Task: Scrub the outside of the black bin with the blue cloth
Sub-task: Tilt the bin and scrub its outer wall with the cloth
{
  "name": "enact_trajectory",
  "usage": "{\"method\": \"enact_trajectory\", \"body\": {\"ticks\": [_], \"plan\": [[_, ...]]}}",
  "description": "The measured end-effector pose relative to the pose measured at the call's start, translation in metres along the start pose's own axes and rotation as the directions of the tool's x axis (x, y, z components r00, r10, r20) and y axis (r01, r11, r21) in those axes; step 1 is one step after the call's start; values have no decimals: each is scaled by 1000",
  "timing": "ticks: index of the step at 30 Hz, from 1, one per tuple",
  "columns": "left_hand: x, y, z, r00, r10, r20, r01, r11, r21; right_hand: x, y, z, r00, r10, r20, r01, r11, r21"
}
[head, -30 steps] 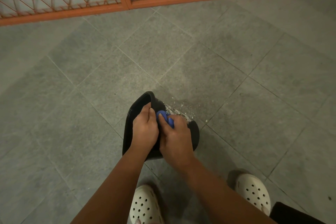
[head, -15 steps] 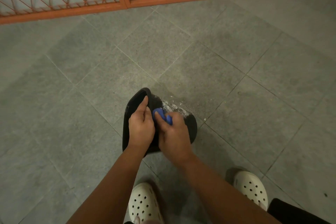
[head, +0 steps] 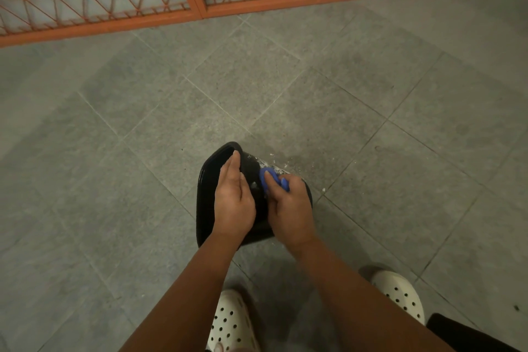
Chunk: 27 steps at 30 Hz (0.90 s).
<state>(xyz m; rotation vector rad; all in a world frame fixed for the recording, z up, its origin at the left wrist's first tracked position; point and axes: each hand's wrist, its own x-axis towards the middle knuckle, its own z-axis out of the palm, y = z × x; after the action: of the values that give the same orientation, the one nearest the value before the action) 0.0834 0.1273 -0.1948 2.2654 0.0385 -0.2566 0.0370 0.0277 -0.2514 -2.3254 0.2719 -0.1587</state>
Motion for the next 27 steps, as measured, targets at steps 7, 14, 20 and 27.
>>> {"method": "enact_trajectory", "body": {"ticks": [7,14,20,27], "plan": [[-3,2,3,999,-45,12,46,992,-118,-23,-15,-6,996,-92,-22,93,995,39],[-1,4,8,998,63,11,-63,997,33,-14,-3,-4,997,54,-49,-51,998,46],[2,-3,8,996,87,-2,-87,994,72,-13,-7,-7,994,-113,-13,113,993,44],[2,0,7,998,57,5,-57,998,-4,-23,-8,-8,999,-7,-32,9,997,74]]}}
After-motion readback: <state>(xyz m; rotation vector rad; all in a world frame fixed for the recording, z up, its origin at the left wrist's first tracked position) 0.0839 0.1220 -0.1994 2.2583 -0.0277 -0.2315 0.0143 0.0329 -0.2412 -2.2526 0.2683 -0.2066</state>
